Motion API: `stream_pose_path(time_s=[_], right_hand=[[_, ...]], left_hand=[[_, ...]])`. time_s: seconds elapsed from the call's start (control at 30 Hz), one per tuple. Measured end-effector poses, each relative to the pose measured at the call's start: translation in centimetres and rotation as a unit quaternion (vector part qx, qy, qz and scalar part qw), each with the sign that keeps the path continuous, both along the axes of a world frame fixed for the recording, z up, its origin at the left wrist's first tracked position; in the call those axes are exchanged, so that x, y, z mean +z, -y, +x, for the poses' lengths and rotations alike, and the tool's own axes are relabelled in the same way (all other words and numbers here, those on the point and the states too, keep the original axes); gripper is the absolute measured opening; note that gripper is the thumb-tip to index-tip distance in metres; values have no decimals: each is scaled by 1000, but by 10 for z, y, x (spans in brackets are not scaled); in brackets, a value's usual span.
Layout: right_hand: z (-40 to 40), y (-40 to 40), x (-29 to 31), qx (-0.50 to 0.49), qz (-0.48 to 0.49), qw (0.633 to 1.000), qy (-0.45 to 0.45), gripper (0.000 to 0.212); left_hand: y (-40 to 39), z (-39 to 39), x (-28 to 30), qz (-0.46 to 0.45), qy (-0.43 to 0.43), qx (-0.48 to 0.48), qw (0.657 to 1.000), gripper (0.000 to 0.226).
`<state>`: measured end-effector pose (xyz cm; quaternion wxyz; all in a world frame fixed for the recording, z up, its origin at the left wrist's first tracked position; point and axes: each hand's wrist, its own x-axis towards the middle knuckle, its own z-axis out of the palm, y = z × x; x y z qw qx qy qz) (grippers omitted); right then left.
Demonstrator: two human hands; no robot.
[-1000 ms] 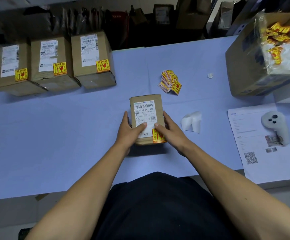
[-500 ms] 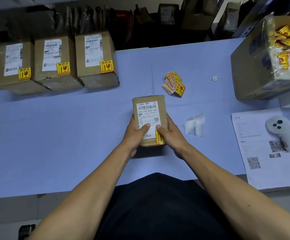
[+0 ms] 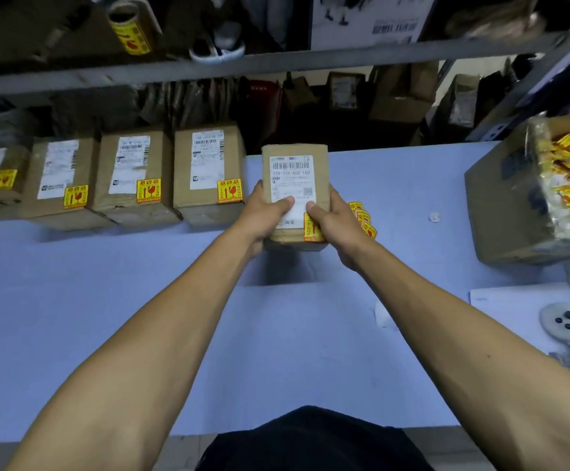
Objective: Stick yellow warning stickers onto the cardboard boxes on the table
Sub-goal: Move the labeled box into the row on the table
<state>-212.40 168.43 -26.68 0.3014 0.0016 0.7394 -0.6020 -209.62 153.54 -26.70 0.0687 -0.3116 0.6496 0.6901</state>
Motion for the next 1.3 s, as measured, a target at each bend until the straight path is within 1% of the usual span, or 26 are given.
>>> stream_pose_path(time_s=[0.17, 0.4, 0.53, 0.7, 0.8, 0.9, 0.97, 1.0, 1.03, 1.07, 1.13, 1.23, 1.3], right_hand=[[-49, 25, -12, 14, 23, 999, 26, 41], [-88, 39, -38, 8, 46, 995, 85, 43], [-97, 49, -48, 22, 65, 995, 74, 46], [-96, 51, -45, 38, 90, 993, 71, 46], [-87, 46, -32, 43, 141, 988, 48, 51], [-76, 39, -10, 50, 208, 977, 10, 67], [-67, 34, 10, 68, 251, 964, -50, 69], [-62, 33, 21, 77, 265, 957, -88, 69], [-55, 32, 32, 85, 276, 949, -126, 68], [-48, 32, 40, 93, 286, 940, -164, 67], [-34, 30, 54, 110, 307, 918, -226, 67], [-4, 29, 68, 132, 355, 880, -287, 70], [15, 33, 73, 131, 389, 852, -326, 71]], left_hand=[[23, -48, -17, -8, 44, 6, 999, 40], [31, -87, -47, -11, 100, 21, 995, 40], [33, -97, -54, -23, 106, 36, 993, 38], [32, -97, -52, -35, 105, 43, 993, 34], [31, -95, -41, -58, 116, 49, 990, 35], [30, -88, -19, -92, 96, 38, 990, 31], [30, -80, 0, -131, 61, 3, 990, 32], [31, -75, 10, -169, 41, -26, 984, 34], [32, -69, 21, -220, 24, -63, 973, 37], [35, -62, 30, -281, 5, -103, 954, 42], [41, -48, 45, -387, -28, -175, 905, 56], [48, -14, 67, -471, -53, -243, 846, 62], [53, 11, 77, -545, -53, -261, 795, 61]])
